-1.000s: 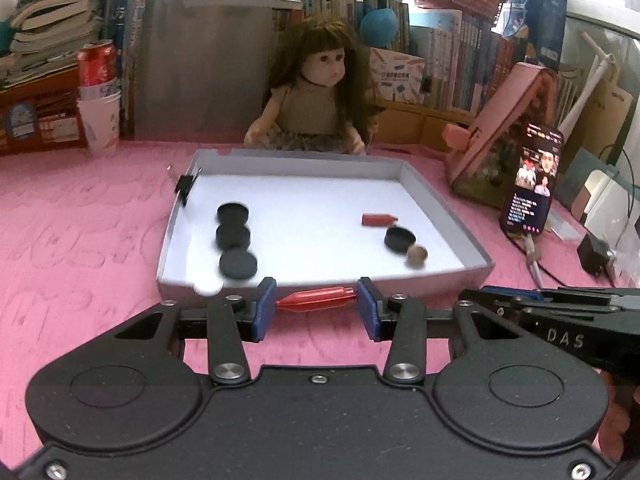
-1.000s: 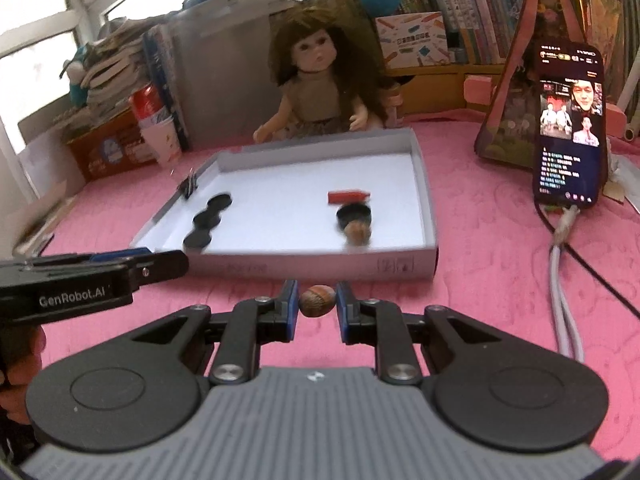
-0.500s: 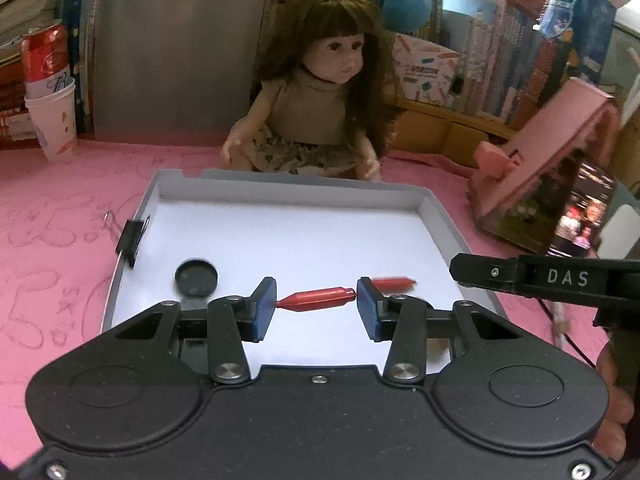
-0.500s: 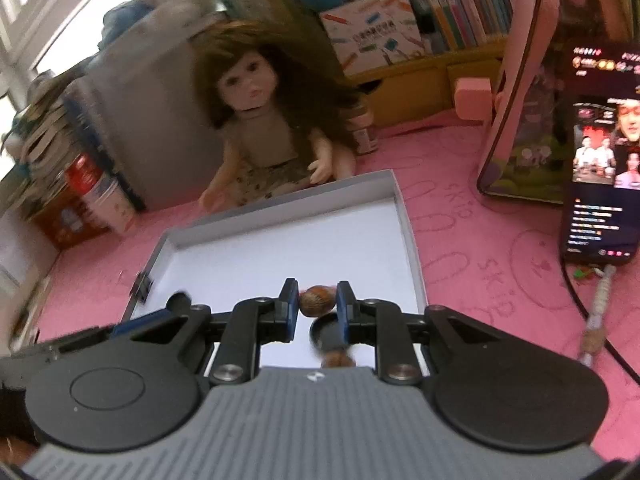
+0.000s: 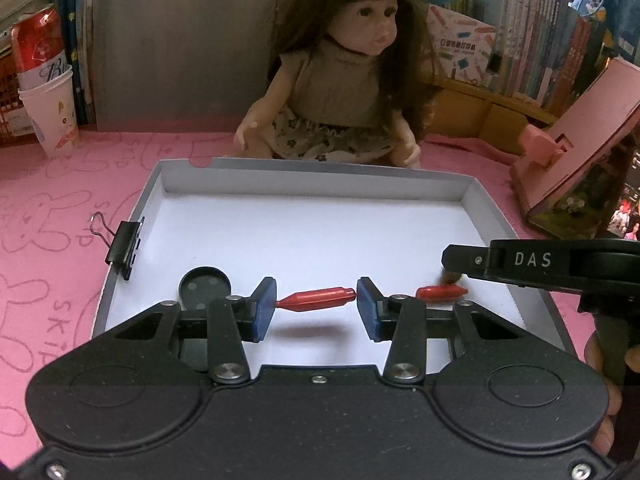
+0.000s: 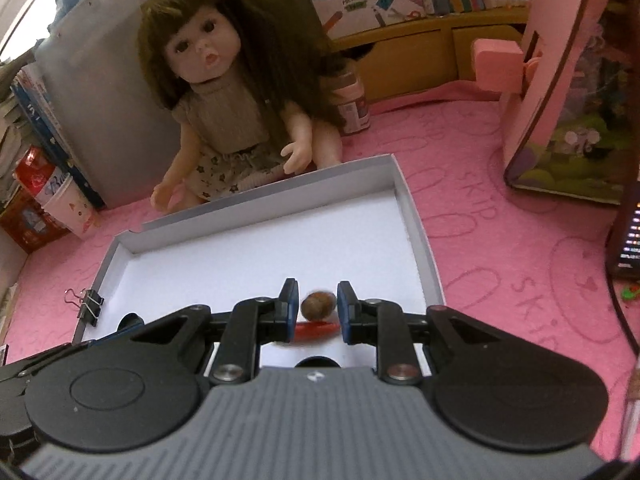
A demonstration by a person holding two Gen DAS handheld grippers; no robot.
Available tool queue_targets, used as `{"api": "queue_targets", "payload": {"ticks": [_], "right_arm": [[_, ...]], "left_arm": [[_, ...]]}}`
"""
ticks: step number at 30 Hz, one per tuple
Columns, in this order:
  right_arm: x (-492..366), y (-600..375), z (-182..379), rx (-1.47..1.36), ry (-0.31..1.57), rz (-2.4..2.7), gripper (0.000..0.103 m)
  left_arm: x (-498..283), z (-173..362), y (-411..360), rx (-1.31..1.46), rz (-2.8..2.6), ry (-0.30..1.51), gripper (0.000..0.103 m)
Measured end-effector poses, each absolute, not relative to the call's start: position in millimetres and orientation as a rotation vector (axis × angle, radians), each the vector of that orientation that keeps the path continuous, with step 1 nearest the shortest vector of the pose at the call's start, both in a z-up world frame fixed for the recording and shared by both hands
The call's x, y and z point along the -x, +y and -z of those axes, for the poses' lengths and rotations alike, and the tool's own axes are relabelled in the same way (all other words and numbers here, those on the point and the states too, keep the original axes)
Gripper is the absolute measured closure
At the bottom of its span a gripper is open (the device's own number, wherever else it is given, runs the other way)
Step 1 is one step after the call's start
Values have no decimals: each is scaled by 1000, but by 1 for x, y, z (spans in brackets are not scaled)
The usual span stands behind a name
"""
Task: Organize rigid objects
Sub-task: 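Carry the red stick and acorn into the tray and open both grippers, then withdraw both open grippers from the tray toward the clips on the cloth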
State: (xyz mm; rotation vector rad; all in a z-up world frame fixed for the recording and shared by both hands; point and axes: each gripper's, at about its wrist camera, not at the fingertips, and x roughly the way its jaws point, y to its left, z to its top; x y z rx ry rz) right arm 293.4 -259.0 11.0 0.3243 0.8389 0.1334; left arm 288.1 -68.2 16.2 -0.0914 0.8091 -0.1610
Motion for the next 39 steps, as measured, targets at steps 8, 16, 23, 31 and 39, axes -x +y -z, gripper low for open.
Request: {"api": "queue_targets", "payload": {"ticks": [8, 16, 23, 31, 39], "right_arm": [[-290, -258, -12, -333, 830, -135, 54], [-280, -257, -24, -321, 797, -148, 44], [-260, -259, -37, -308, 761, -177, 36], [-212, -266, -45, -281, 711, -237, 28], [-148, -264, -47, -186, 659, -303, 22]], "left_arm": [[-292, -10, -69, 73, 141, 812, 61], [-291, -8, -67, 62, 119, 817, 54], [-273, -27, -54, 76, 130, 782, 35], [-221, -45, -40, 74, 194, 746, 30], [-152, -48, -34, 52, 253, 704, 29]]}}
